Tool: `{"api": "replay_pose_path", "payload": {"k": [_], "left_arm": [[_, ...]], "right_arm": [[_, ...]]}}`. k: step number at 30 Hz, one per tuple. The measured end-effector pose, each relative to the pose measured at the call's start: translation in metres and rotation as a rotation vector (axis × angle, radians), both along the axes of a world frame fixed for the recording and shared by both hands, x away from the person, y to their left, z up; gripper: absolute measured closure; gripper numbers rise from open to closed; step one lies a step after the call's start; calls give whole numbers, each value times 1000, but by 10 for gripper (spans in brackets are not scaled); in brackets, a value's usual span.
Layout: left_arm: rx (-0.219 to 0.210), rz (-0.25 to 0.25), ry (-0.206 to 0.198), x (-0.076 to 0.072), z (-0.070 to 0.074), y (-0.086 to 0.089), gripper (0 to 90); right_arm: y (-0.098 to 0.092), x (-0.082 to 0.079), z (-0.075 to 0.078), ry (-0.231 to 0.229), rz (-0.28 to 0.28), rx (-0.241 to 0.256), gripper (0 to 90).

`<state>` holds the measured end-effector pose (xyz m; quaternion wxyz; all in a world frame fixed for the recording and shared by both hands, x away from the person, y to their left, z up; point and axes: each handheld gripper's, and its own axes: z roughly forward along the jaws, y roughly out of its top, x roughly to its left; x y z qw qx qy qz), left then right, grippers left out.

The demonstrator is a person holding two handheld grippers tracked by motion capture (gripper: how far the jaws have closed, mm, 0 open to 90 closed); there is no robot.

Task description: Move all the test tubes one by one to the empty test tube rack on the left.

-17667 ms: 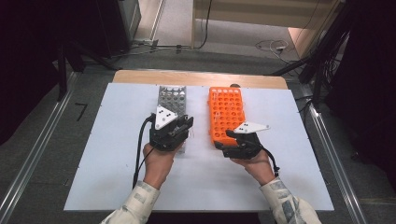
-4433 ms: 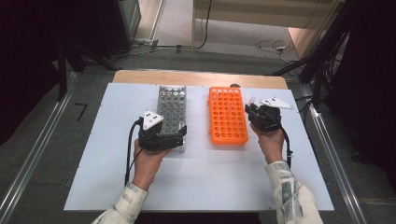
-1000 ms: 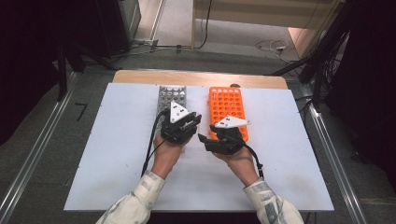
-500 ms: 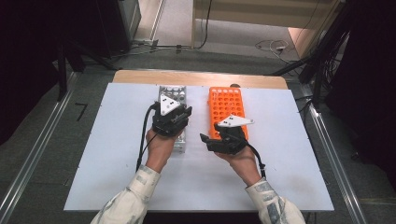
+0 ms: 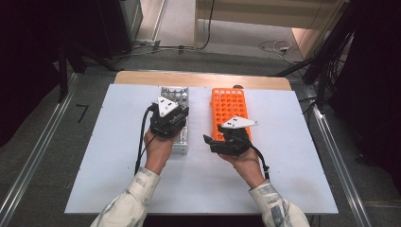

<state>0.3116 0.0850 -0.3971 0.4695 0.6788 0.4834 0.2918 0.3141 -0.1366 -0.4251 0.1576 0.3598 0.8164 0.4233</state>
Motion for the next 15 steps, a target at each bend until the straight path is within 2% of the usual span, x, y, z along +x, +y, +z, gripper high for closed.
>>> {"api": "replay_pose_path", "payload": {"k": [7,15], "left_arm": [[17,5,6,-1,-3,0,749],[22,10,32,1,-12,0,748]], "right_arm": [[-1,1,-1,-1,-1,-5,330],[0,0,-2,1,-2,-5,330]]}}
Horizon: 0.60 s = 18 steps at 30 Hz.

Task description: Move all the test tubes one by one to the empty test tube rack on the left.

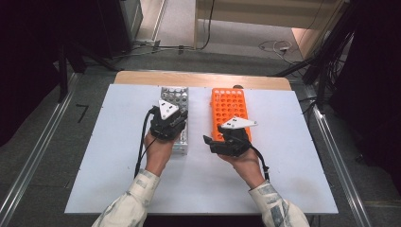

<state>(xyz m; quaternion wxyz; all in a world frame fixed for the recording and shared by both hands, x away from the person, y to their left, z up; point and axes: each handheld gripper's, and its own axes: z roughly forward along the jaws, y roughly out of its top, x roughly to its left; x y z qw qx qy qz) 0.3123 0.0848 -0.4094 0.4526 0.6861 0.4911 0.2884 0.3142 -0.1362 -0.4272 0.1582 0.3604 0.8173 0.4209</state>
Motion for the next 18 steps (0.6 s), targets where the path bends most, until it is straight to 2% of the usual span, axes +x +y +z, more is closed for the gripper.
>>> {"api": "replay_pose_path", "payload": {"k": [13,18], "left_arm": [[23,-11,56,1,-11,-3,735],[23,-15,60,0,-12,-4,727]], "right_arm": [[0,1,-3,7,-3,-11,328],[1,1,-4,5,0,-17,325]]}}
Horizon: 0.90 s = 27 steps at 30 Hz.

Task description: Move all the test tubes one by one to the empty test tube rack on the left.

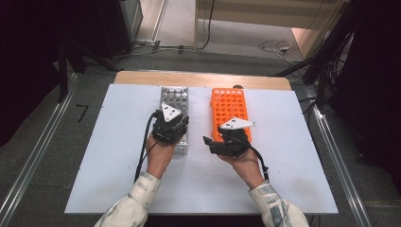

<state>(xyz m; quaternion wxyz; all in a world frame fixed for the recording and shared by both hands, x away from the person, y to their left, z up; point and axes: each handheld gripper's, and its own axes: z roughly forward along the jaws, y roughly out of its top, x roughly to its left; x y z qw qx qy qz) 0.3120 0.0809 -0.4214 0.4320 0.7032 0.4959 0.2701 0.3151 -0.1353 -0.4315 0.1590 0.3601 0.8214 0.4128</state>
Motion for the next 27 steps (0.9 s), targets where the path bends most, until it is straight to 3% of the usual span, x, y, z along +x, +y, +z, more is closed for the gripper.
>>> {"api": "replay_pose_path", "payload": {"k": [8,16,20,27], "left_arm": [[-58,-27,-17,-5,6,5,629],[-127,-47,-22,-14,4,15,347],[-116,-62,-20,-22,5,18,257],[-109,-62,-47,-37,10,27,209]], "right_arm": [[-4,3,0,-12,-35,9,324],[-7,11,-1,-37,-90,28,320],[-6,19,-4,-47,-126,36,320],[-6,42,-12,-62,-193,36,325]]}}
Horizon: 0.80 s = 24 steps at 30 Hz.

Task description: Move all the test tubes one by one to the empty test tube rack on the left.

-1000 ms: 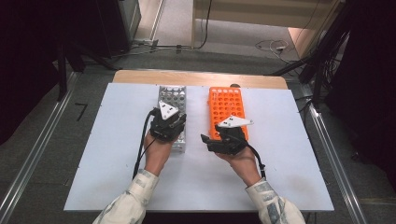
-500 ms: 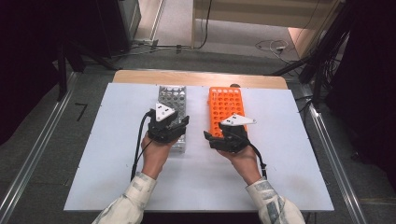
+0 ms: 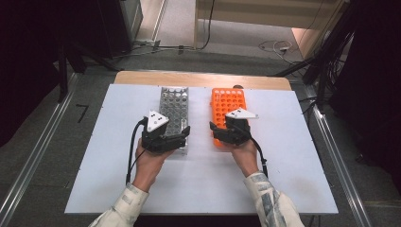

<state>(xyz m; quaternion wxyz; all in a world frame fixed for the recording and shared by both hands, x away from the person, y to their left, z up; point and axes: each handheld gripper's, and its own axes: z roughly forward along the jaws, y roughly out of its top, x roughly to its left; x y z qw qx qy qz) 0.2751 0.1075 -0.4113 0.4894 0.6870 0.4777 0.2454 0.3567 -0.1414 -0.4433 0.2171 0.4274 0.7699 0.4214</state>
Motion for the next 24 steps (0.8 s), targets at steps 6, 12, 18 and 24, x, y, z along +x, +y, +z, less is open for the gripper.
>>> {"api": "replay_pose_path", "payload": {"k": [6,12,18,24], "left_arm": [[6,-3,-2,-8,-1,5,206],[-2,0,-3,-9,0,9,207],[-9,4,-2,-9,0,11,208],[-13,6,-4,-9,0,12,210]], "right_arm": [[0,17,-5,-18,-37,-9,331],[0,35,-6,-22,-71,-20,364],[5,48,-4,-30,-76,-45,388],[10,62,-3,-25,-82,-55,419]]}}
